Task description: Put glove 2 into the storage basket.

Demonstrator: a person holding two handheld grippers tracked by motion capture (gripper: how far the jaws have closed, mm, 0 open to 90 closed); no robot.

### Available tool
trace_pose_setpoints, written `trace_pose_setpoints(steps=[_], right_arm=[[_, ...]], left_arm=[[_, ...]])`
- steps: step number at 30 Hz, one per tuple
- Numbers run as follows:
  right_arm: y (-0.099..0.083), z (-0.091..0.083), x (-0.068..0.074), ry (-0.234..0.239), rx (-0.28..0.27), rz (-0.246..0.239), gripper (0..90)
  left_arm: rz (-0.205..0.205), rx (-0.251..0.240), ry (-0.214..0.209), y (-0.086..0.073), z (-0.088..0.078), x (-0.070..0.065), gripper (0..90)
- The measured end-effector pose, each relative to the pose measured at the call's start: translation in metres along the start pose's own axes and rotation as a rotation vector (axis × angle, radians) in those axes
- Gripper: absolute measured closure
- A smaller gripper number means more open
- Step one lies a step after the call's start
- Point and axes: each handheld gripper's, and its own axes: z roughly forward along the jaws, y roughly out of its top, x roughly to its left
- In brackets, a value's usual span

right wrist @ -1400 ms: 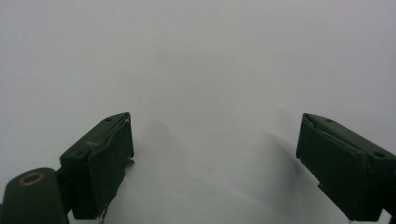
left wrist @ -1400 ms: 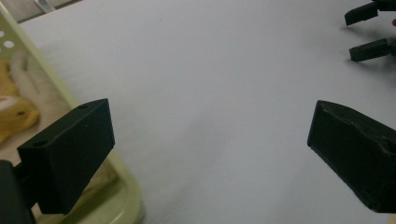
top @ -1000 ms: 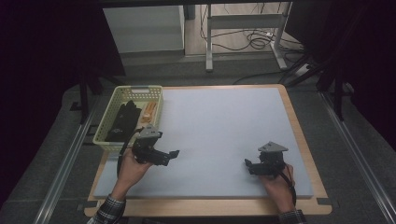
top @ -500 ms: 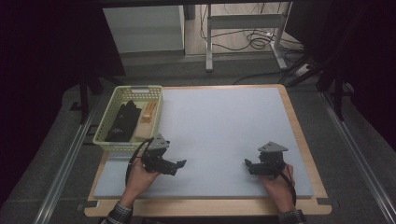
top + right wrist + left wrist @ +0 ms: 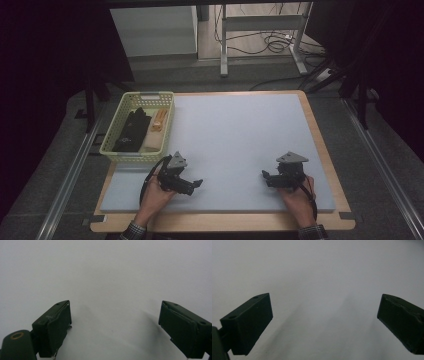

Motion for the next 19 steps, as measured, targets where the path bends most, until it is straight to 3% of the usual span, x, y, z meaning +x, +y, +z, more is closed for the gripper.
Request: trace_pose_setpoints(steps=[8, 19], right_arm=[[0.000, 0.000, 0.000, 0.000, 0.000, 0.000, 10.8], [0.000, 0.000, 0.000, 0.004, 0.001, 0.002, 10.8]], left_arm=[[0.031, 0.087, 0.017, -0.007, 0.015, -0.005, 0.3], [0.019, 0.094, 0.011, -0.007, 0.015, -0.004, 0.2]])
